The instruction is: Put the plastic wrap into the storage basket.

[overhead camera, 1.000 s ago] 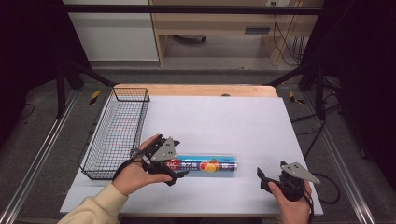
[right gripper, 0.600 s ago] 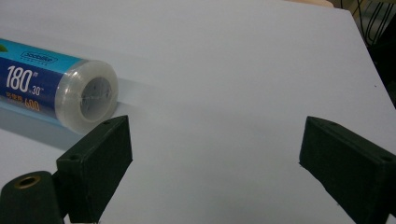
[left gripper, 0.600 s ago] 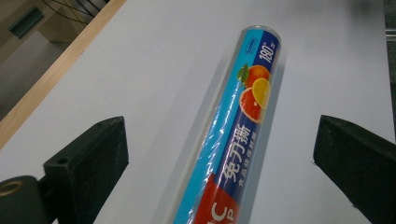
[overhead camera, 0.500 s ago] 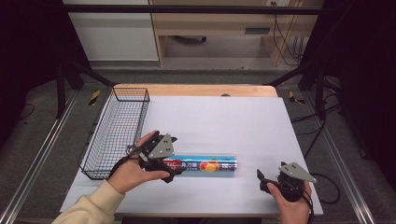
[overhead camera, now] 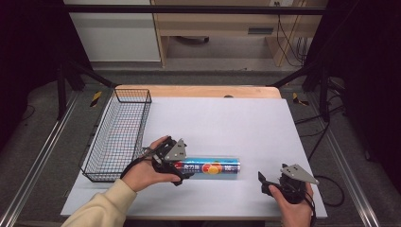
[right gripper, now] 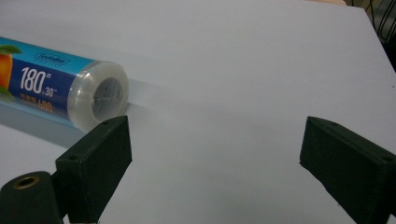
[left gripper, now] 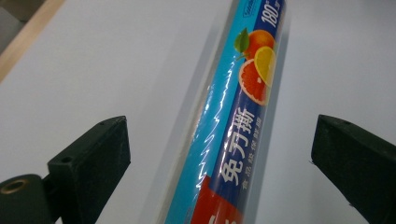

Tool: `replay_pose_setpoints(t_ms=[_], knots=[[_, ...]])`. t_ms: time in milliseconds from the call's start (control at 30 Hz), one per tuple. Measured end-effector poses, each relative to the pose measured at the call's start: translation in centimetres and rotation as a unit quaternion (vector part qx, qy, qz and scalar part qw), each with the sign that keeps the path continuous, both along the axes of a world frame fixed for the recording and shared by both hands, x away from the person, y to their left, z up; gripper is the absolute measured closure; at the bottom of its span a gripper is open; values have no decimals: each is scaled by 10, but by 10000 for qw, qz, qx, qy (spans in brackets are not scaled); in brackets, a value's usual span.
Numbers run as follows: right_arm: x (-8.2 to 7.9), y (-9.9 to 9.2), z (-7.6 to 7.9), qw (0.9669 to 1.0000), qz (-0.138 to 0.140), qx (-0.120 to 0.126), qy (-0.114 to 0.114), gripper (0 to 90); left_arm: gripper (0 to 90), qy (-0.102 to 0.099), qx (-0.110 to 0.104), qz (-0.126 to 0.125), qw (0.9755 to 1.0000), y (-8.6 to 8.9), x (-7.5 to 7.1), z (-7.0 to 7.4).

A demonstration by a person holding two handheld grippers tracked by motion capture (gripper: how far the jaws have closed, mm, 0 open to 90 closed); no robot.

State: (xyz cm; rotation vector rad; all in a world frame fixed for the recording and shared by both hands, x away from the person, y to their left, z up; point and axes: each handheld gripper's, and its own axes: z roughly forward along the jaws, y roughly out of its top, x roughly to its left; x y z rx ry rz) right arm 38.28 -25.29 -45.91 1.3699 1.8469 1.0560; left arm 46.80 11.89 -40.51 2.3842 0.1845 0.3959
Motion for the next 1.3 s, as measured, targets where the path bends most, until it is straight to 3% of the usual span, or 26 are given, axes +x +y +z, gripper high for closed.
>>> replay_pose_setpoints(t_ms=[67, 133, 167, 400, 567, 1300], knots=[[0, 2, 0, 10000, 60, 4, 8, 94, 51, 102, 237, -154, 9996, -9, 4, -9], [0, 2, 0, 10000, 69, -2, 6, 94, 54, 132, 317, -184, 9992, -11, 5, -13], [0, 2, 0, 10000, 77, 21, 4, 94, 58, 122, 469, -172, 9987, -14, 8, -19], [0, 1, 0, 10000, 80, 53, -7, 94, 88, 199, 561, -158, 9981, -16, 19, -30], [0, 2, -1, 9999, 102, 94, 37, 94, 95, 258, 761, -197, 9966, -18, 24, -38], [1, 3, -1, 9999, 125, 91, 24, 95, 201, 308, 1166, -325, 9922, -24, 28, -46]])
